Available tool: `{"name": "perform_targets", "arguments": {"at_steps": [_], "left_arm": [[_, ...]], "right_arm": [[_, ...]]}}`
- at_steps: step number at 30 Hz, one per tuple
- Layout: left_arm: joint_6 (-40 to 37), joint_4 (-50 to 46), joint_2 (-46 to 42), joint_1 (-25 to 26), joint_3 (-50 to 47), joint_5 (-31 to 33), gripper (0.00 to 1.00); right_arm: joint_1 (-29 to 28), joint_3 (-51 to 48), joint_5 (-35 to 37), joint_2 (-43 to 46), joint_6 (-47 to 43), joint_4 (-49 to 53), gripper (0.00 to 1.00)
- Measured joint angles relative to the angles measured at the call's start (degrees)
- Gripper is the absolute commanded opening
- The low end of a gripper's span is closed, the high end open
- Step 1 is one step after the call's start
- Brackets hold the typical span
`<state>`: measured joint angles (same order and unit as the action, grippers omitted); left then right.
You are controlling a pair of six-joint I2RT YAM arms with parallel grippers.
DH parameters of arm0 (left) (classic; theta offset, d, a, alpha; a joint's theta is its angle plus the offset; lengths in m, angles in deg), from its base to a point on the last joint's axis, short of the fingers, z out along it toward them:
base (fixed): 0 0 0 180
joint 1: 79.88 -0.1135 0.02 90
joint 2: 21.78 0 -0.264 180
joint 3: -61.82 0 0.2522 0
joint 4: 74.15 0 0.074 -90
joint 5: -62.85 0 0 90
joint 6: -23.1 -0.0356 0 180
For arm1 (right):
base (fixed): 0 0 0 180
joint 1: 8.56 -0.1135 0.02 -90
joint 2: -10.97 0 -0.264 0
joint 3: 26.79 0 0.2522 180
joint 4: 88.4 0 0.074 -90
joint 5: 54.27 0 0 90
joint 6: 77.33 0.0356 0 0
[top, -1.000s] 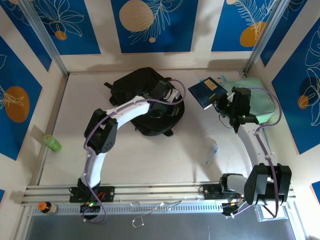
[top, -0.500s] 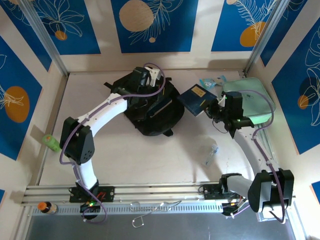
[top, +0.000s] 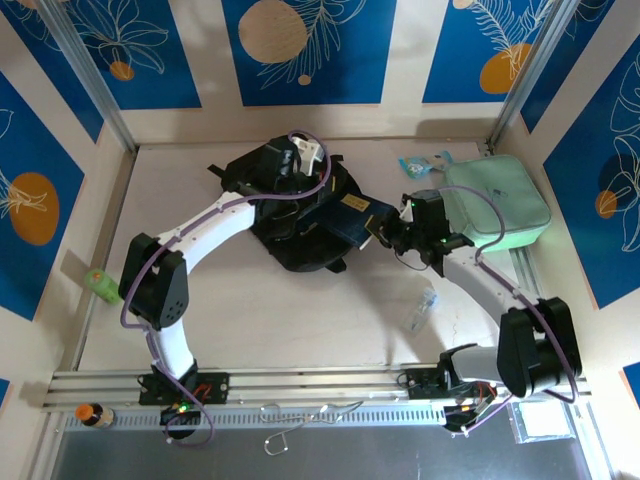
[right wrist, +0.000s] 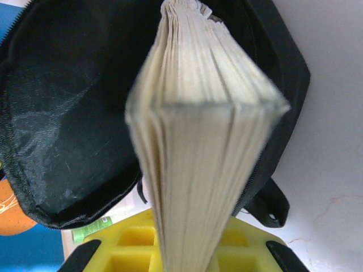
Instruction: Pack the student bag
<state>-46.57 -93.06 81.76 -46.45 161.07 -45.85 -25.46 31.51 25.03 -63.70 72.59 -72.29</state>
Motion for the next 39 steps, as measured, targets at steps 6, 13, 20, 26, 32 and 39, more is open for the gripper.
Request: {"name": "perform_targets", "arguments": {"at_steps": [6,13,20,26,32,39], "left_arm": [[0.8,2.1,0.0,0.0,-0.2,-2.4,0.0],[1.9,3.3,-0.2,0.0,-0.7,-3.6,0.0],[2.3,3.5,-0.6,0.0,-0.9,-3.8,0.0],[2.3,3.5,-0.8,0.0,-0.9,-3.8,0.0],[2.6,4.5,-1.3,0.0,-0.9,-3.8,0.0],[3.7,5.0,-1.4,0.0,-0.9,-3.8,0.0]], "right_arm": [[-1.7,1.7,-0.2,-4.8,2.7,-2.0,0.03],[-2.3,5.2,-0.1,-9.1,4.2,-3.5,0.03],[-2.7,8.6,0.6,-12.3,5.6,-3.5,0.03],[-3.1,8.5,1.4,-10.3,4.6,-4.3,0.03],[-3.4,7.3,0.2,-7.7,4.4,-6.3,0.03],[-4.1,8.8,0.5,-14.1,4.9,-7.4,0.03]]}}
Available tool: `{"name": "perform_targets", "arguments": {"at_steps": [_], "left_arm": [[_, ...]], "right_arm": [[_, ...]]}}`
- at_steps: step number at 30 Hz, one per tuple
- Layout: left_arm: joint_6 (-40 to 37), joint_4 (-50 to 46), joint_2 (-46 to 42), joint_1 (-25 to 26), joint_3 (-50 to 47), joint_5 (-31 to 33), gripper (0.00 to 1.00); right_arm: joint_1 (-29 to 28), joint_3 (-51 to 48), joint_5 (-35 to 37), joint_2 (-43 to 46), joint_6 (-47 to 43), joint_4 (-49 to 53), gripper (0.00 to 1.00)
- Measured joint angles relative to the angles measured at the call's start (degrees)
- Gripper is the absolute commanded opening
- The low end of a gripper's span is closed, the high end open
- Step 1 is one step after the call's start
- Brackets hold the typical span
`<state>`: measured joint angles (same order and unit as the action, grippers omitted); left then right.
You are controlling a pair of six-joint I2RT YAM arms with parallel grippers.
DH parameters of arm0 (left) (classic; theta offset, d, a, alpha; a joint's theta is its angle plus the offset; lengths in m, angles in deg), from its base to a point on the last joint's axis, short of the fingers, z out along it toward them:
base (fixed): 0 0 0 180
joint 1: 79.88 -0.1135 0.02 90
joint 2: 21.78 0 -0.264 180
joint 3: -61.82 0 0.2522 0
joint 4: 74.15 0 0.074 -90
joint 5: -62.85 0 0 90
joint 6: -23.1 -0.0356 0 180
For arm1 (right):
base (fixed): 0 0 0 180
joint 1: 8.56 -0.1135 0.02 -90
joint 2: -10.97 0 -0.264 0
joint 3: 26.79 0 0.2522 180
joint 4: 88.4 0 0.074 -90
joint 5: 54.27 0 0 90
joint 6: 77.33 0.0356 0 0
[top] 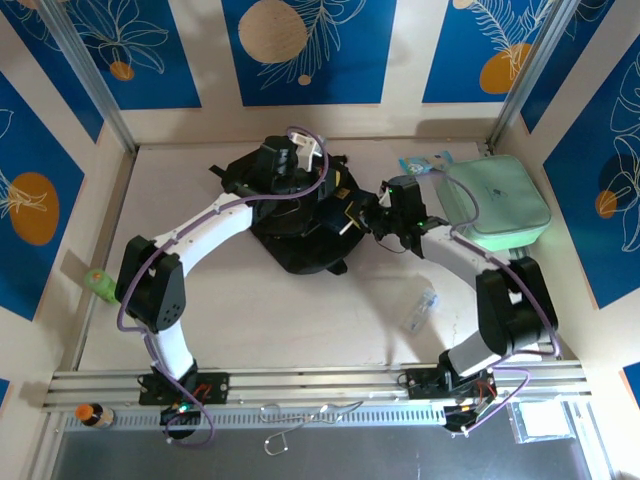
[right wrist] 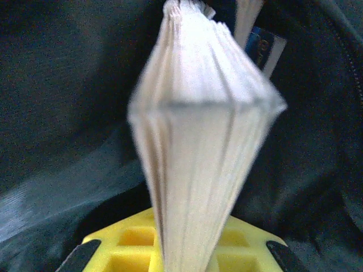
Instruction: Pack the student bag
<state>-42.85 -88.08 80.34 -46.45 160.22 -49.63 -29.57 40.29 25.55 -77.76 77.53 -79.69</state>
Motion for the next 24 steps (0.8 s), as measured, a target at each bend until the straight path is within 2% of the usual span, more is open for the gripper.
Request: {"name": "perform_targets", "arguments": {"at_steps": [12,14,18,21,24], "left_arm": [[1.4,0.0,0.0,0.0,0.0,1.3,0.0],[1.7,0.0,0.0,-0.1,0.0,1.9,0.0],[2.7,0.0,0.0,-0.3,0.0,2.8,0.0],[3.1,0.0,0.0,-0.4,0.0,3.0,0.0],[3.9,0.3,0.0,-0.5,0.0,3.0,0.0]], "right_arm": [[-4.0,17.6,5.4,-21.9,4.1,-0.9,0.08],[-4.5,19.3,5.3,-24.8,5.8,-2.2,0.14],[-4.9,20.9,5.0,-28.4,7.9,-3.7,0.35],[-4.9,20.7,5.0,-28.7,8.5,-3.1,0.47],[-4.8,17.8,4.8,-27.3,8.9,-4.3,0.53]]}}
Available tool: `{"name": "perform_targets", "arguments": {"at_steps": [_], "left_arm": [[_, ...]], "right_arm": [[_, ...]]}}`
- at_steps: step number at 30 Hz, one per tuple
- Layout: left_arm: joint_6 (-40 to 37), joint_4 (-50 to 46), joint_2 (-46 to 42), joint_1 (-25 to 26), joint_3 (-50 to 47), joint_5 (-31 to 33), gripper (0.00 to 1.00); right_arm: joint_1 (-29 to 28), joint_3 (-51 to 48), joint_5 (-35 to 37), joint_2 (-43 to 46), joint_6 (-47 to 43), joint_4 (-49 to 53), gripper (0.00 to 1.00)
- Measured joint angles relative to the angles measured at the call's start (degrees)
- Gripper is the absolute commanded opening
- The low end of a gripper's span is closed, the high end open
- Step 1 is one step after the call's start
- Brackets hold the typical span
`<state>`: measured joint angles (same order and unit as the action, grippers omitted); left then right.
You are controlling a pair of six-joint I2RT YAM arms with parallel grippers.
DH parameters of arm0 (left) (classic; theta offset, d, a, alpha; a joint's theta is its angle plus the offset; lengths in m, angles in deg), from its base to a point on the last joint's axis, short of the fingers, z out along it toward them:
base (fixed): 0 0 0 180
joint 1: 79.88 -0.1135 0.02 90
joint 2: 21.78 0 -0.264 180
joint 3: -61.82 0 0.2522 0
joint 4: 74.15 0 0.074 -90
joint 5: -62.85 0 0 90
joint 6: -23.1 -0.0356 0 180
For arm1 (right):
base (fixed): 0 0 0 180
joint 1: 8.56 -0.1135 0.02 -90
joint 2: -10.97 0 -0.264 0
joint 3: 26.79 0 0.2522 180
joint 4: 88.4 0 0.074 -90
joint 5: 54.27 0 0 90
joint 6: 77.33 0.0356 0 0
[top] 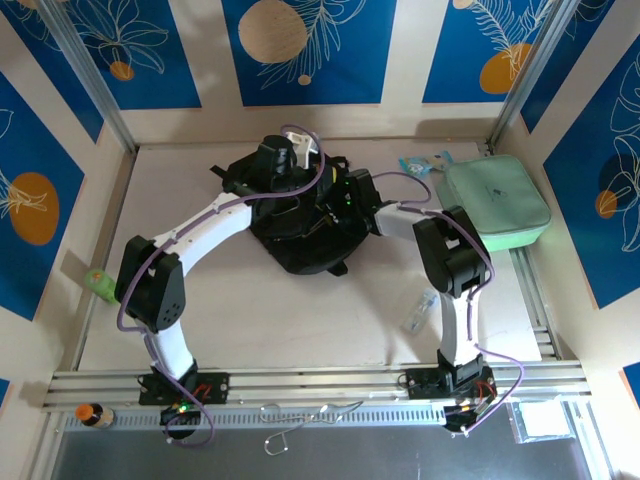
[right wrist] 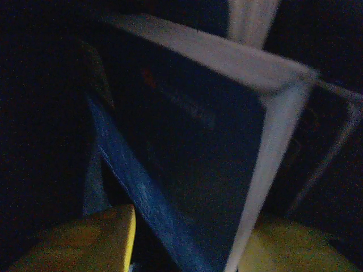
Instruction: Pack the student bag
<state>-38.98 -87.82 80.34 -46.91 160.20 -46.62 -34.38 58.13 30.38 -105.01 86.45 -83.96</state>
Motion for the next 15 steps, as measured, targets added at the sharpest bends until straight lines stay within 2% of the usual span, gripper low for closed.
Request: {"name": "perform_targets", "arguments": {"at_steps": [4,10,13,15], "left_arm": [[0.9,1.2,0.0,-0.4,-0.8,0.0,0.0],[2.4,2.5,0.0,-1.0,-2.2,-0.6,0.0],[3.3,3.1,0.0,-1.4,-2.9,-1.2,0.15],[4.0,3.7,0.0,-1.7,-3.7,-1.7,0.35]], "right_arm": [[0.5,-7.0,-1.0,5.6,0.5,-0.7,0.55],[2.2,-16.5,-0.8,19.8,-0.9,-0.6,0.57],[3.3,-19.7,2.4,28.2,-2.4,2.3,0.63],[4.3,-21.5,5.7,33.7,-3.4,5.2,0.67]]}}
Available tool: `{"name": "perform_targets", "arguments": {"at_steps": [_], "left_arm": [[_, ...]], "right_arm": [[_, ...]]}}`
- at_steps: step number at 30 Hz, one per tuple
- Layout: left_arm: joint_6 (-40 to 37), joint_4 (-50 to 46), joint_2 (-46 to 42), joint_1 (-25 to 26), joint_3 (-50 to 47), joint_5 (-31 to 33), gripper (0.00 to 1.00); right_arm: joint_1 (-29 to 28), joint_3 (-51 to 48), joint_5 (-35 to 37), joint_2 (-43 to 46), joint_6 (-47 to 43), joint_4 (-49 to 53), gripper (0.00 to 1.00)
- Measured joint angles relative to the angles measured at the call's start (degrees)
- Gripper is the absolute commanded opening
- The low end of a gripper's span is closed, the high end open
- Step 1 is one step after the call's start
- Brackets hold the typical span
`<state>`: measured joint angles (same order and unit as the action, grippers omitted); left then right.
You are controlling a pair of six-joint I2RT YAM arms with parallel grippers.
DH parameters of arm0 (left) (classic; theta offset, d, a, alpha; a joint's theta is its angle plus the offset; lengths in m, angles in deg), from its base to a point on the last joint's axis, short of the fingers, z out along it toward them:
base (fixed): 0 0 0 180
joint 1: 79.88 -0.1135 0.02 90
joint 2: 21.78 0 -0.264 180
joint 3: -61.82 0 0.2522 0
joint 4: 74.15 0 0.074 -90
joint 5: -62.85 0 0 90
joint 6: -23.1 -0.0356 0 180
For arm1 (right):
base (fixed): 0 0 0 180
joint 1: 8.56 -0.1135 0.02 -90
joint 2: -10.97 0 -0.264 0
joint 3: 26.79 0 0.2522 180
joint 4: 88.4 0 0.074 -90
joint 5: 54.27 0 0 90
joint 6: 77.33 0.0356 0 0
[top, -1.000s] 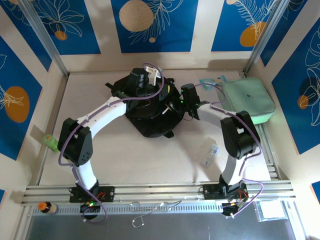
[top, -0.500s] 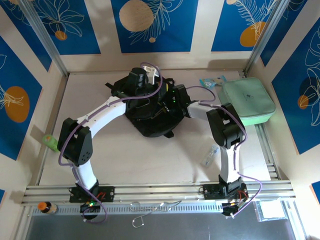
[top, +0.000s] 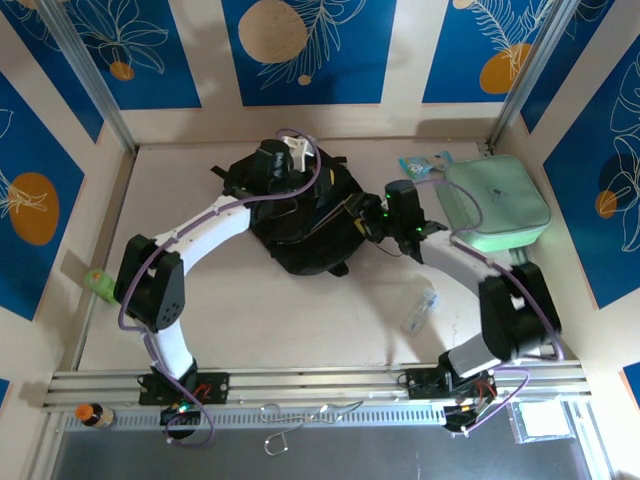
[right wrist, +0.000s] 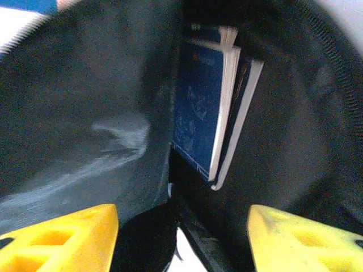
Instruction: Pack the student bag
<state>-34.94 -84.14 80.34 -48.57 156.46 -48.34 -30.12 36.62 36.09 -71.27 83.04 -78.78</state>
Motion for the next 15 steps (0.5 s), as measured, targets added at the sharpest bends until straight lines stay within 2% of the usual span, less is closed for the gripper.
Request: {"name": "perform_targets", "arguments": {"at_steps": [3,6,11,15], "left_arm": [[1.1,0.3,-0.3,-0.6,-2.1,-0.8,0.57],[1.7,0.1,-1.8,-1.7,-5.7,-1.3,0.7],[2.5,-0.5,-7.0,-5.1,-13.8,-0.1,0.73],[4.3,-3.3,-11.0,-8.9,-19.9,5.0,0.68]], "right_arm": [[1.6,-1.5,5.3,6.4,-2.1,5.0,0.72],[2.7,-1.7,9.8,10.2,-4.7,9.1,0.76],[3.1,-1.7,12.9,12.0,-8.1,12.2,0.81],[3.1,-1.6,13.0,10.7,-9.4,13.2,0.81]]}}
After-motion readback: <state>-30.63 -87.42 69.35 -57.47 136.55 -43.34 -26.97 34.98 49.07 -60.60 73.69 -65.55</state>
